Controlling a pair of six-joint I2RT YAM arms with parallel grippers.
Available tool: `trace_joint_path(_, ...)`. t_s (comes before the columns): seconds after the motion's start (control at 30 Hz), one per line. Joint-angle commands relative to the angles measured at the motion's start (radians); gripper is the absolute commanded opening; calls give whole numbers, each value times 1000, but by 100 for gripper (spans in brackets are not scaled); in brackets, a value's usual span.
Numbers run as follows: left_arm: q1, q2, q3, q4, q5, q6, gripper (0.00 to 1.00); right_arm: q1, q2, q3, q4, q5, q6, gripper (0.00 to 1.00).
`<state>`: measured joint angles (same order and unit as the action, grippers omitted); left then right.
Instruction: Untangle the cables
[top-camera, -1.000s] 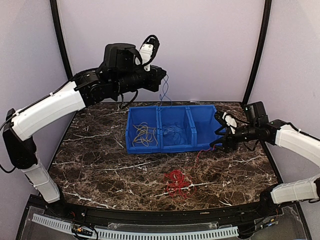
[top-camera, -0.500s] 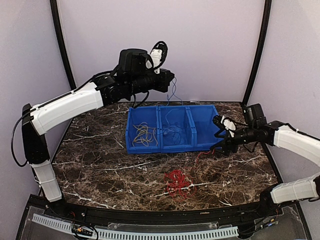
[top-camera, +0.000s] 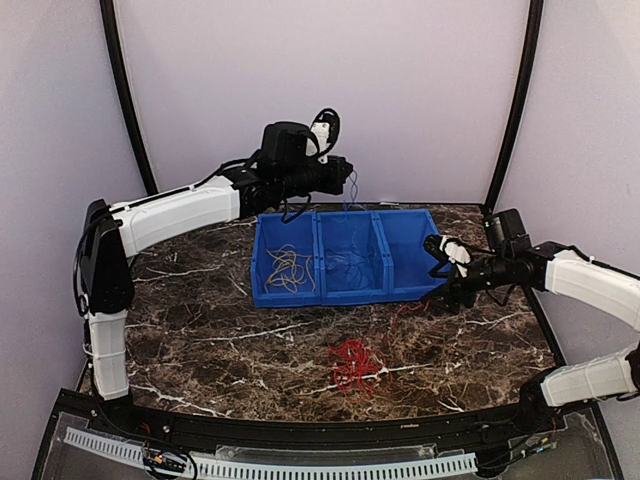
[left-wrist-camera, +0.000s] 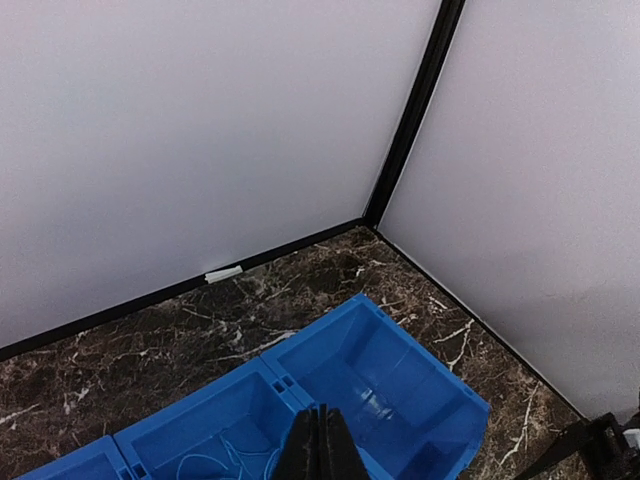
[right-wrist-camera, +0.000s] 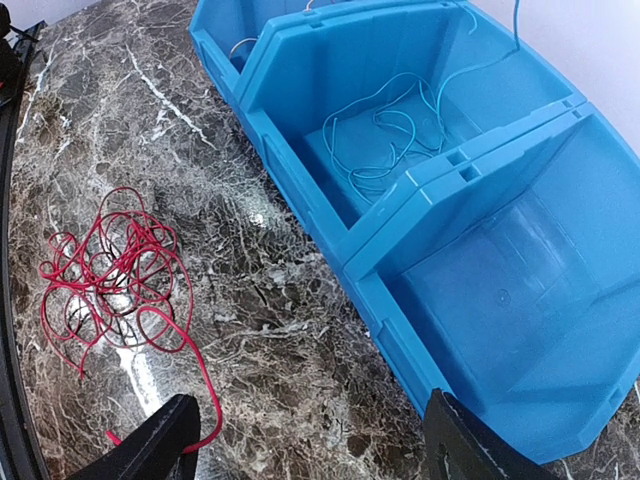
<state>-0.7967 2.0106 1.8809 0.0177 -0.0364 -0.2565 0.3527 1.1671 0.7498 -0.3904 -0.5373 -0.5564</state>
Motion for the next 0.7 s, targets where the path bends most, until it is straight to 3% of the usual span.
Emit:
trace_joint_path(0.0,25,40,21,44,73,-65,0,-3,7,-4,8,1,-9,79)
trace_joint_path(0.23,41,103,12,34,116,-110,2,-3,14,-5,6,-2,-10,79)
trace_joint_path(0.4,46,107,20,-6,148,-117,25,-3,16,-4,5,-3,-11,79)
trace_joint_path(0.67,46,62,-5,-119,125,-100,38,-2,20,-1,1,-10,-14,79)
